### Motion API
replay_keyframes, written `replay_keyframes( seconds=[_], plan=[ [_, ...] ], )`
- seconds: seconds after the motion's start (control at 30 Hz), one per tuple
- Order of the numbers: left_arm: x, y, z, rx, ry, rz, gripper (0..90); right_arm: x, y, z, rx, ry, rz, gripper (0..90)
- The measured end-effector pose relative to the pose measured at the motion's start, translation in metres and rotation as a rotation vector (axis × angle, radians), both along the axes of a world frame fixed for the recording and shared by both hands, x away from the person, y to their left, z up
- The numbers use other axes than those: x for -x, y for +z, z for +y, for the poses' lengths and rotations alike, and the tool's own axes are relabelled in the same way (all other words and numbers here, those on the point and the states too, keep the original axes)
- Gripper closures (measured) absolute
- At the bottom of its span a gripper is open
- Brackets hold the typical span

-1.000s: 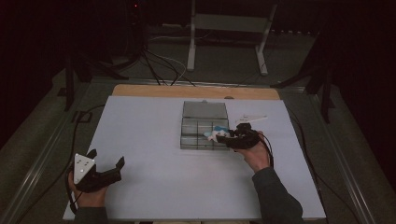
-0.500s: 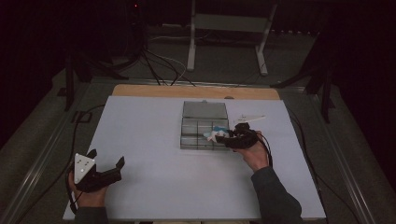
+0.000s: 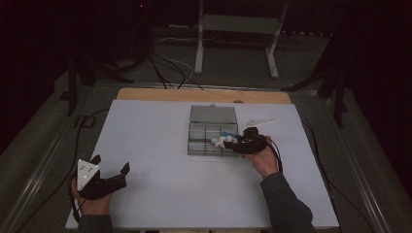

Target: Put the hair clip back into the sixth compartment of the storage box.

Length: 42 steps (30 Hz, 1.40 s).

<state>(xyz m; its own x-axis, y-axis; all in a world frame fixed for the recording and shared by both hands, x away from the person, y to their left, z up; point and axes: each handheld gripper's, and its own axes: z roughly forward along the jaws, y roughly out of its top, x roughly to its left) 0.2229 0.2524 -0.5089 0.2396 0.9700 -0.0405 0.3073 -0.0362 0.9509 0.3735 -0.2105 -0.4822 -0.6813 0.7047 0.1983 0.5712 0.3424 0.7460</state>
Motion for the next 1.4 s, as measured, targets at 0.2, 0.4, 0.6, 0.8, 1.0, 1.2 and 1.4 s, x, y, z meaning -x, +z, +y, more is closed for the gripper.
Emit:
replay_keyframes(
  seconds=[0.2, 0.4, 0.6, 0.8, 1.0, 1.2, 1.4],
  plan=[
    [-0.001, -0.001, -0.001, 0.001, 0.002, 0.002, 0.8, -0.003, -0.002, 0.001, 0.019, -0.002, 0.006, 50.0],
    [0.0, 0.0, 0.0, 0.0, 0.004, -0.001, 0.8, -0.007, -0.006, 0.003, 0.027, 0.0, 0.018, 50.0],
    [0.0, 0.0, 0.001, -0.001, 0.001, -0.003, 0.8, -0.01, -0.012, 0.005, 0.04, -0.009, 0.032, 49.9],
    [0.002, 0.0, 0.002, -0.002, 0.003, -0.004, 0.8, -0.012, -0.015, 0.003, 0.047, -0.014, 0.05, 49.7],
    [0.001, -0.001, 0.002, -0.002, 0.001, -0.004, 0.8, -0.013, -0.017, 0.001, 0.053, -0.011, 0.059, 49.0],
    [0.001, -0.001, 0.001, -0.002, 0.003, -0.003, 0.8, -0.014, -0.018, 0.0, 0.058, -0.011, 0.07, 48.5],
    [0.001, -0.001, 0.001, -0.002, 0.004, -0.002, 0.8, -0.014, -0.018, 0.0, 0.057, -0.007, 0.075, 48.1]
  ],
)
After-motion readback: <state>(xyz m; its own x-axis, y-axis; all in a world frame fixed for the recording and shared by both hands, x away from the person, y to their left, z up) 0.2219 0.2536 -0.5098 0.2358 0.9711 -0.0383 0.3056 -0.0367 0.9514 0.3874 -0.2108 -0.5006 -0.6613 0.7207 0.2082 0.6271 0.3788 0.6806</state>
